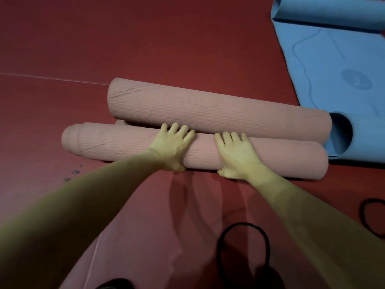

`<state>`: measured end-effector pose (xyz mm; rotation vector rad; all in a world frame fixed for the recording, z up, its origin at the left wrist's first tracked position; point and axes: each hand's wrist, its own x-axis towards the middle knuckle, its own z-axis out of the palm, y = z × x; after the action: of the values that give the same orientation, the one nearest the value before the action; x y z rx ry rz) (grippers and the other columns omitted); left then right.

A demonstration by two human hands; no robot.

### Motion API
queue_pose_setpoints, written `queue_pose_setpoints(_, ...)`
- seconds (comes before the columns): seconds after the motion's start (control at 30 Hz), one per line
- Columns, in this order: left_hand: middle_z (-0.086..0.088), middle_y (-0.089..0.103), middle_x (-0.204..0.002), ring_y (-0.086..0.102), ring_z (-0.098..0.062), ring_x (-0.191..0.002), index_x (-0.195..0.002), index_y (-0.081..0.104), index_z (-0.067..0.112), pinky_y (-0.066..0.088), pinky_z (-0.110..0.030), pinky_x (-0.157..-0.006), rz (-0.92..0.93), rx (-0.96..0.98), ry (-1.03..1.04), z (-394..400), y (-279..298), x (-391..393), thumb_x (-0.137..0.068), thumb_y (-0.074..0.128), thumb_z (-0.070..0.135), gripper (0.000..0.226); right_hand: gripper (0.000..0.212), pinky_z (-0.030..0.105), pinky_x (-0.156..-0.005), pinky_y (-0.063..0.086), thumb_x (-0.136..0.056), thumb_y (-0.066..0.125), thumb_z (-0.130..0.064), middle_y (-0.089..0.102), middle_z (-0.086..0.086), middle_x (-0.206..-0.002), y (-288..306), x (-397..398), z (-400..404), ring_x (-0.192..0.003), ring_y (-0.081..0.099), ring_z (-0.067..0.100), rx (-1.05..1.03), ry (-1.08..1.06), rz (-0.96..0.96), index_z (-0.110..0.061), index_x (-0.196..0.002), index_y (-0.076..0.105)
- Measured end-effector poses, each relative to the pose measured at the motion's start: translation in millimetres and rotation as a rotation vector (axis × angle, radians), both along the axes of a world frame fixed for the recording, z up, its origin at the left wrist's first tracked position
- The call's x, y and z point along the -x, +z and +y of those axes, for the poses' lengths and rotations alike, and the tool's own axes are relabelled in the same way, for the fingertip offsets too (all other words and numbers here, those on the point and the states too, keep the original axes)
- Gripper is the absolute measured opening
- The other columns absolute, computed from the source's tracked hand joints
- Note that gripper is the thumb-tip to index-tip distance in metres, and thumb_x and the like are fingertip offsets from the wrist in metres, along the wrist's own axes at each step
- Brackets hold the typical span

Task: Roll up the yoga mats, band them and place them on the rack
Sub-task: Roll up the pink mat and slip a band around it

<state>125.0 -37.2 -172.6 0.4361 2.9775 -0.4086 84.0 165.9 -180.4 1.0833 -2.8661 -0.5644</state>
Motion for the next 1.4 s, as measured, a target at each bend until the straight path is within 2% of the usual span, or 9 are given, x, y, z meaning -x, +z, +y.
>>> queue_pose_setpoints(0.23,-0.005,0.052,-0.103,0.05,-0.026,-0.089,-0.117,0.05,0.013,0.033,-0.036,-0.072,0.02,-0.073,-0.102,-1,0,-24,-0.045,0.064,0.069,0.092,0.106,0.041,-0.068,0.052,-0.031,0.081,-0.062,0.061,0.015,-0.092,4,-21,10,-0.077,0.058,0.031,0.039,0.07,-0.08,0.001,-0.113,0.058)
queue_pose_setpoints(0.4,-0.006,0.054,-0.095,0.052,-0.027,-0.083,-0.111,0.054,0.01,0.038,-0.037,-0.07,0.04,-0.087,-0.112,-1,-4,-33,-0.038,0.067,0.07,0.095,0.088,0.048,-0.107,0.028,-0.08,0.013,-0.075,0.05,0.011,-0.128,18,-25,12,-0.117,0.046,0.03,0.102,-0.036,-0.248,-0.014,-0.138,0.038)
queue_pose_setpoints(0.47,-0.006,0.054,-0.102,0.052,-0.027,-0.089,-0.118,0.051,0.009,0.041,-0.039,-0.075,0.008,-0.079,-0.12,-1,-1,-29,-0.041,0.067,0.07,0.1,0.076,0.051,-0.115,0.012,-0.09,0.01,-0.065,0.048,0.012,-0.136,19,-15,3,-0.127,0.042,0.031,0.177,-0.164,-0.33,-0.015,-0.14,0.036)
queue_pose_setpoints(0.57,-0.004,0.049,-0.117,0.049,-0.025,-0.103,-0.133,0.038,0.012,0.04,-0.038,-0.086,-0.033,-0.06,-0.105,-1,3,-23,-0.051,0.066,0.068,0.103,0.071,0.05,-0.115,-0.014,-0.097,0.005,-0.056,0.024,0.014,-0.155,16,-2,-11,-0.146,0.013,0.027,0.219,-0.317,-0.399,-0.012,-0.151,0.016)
queue_pose_setpoints(0.7,0.001,0.047,-0.126,0.047,-0.023,-0.112,-0.138,0.029,0.02,0.037,-0.034,-0.096,-0.116,-0.16,-0.023,-4,7,-15,-0.052,0.072,0.069,0.108,0.071,0.045,-0.111,-0.023,-0.096,0.0,-0.058,-0.014,0.008,-0.16,15,14,-20,-0.145,-0.019,0.021,0.172,-0.419,-0.407,-0.016,-0.153,0.002)
queue_pose_setpoints(0.87,0.002,0.038,-0.138,0.038,-0.026,-0.123,-0.142,0.027,0.034,0.027,-0.04,-0.106,-0.217,-0.325,0.12,-21,9,2,-0.06,0.066,0.076,0.1,0.072,0.049,-0.115,-0.014,-0.097,0.005,-0.058,0.012,0.007,-0.16,13,25,-28,-0.147,0.008,0.023,0.223,-0.483,-0.382,-0.015,-0.154,0.002)
queue_pose_setpoints(1.0,0.001,0.036,-0.139,0.034,-0.026,-0.125,-0.145,0.027,0.033,0.024,-0.041,-0.105,-0.207,-0.336,0.21,-22,12,11,-0.071,0.059,0.074,0.091,0.074,0.049,-0.115,-0.013,-0.096,0.01,-0.061,0.014,0.007,-0.16,14,31,-24,-0.147,0.008,0.019,0.243,-0.423,-0.361,-0.014,-0.153,0.008)
queue_pose_setpoints(1.13,0.003,0.043,-0.141,0.035,-0.025,-0.131,-0.135,0.036,0.034,0.017,-0.042,-0.112,-0.211,-0.532,0.311,-25,11,26,-0.083,0.053,0.063,0.062,0.073,0.044,-0.114,0.009,-0.093,0.03,-0.064,0.032,0.007,-0.151,13,26,-17,-0.139,0.026,0.023,0.314,-0.21,-0.271,-0.016,-0.147,0.028)
queue_pose_setpoints(1.4,0.003,0.034,-0.147,0.028,-0.025,-0.136,-0.146,0.023,0.038,0.015,-0.044,-0.113,-0.248,-0.429,0.322,-29,11,37,-0.083,0.044,0.071,0.074,0.127,0.049,-0.112,0.02,-0.058,0.077,-0.064,0.027,0.014,-0.148,11,29,-21,-0.135,0.028,0.03,0.069,-0.099,-0.214,-0.01,-0.15,0.009)
